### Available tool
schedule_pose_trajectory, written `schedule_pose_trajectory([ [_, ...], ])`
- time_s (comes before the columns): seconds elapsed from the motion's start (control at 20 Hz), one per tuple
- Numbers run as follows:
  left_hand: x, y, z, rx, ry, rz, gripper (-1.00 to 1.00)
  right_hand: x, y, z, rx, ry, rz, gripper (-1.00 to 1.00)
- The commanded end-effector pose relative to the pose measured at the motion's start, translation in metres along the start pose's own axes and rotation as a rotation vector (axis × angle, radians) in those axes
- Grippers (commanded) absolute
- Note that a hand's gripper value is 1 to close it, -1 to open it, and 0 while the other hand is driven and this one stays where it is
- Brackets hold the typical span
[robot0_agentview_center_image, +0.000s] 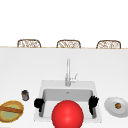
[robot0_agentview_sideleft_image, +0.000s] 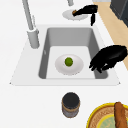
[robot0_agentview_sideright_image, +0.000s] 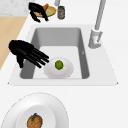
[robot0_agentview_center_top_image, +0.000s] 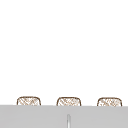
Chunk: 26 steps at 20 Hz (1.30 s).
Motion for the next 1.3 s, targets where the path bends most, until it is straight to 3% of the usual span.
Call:
schedule_pose_trajectory([
  [0.0,0.000,0.000,0.000,0.000,0.000,0.000,0.00,0.011,0.000,0.012,0.018,-0.077,0.068,-1.00],
  [0.3,0.000,0.000,0.000,0.001,0.001,-0.001,0.00,0.028,0.000,0.023,0.026,-0.198,0.055,-1.00],
  [0.55,0.000,0.000,0.000,0.001,0.001,-0.001,0.00,0.049,-0.007,0.028,0.134,-0.179,0.106,-1.00],
  [0.8,0.000,0.000,0.000,0.001,0.001,-0.002,0.00,0.072,-0.005,0.033,0.238,-0.177,0.115,-1.00],
  [1.25,0.000,0.000,0.000,0.001,0.001,-0.002,0.00,0.129,0.016,0.006,0.326,-0.159,0.129,-1.00],
])
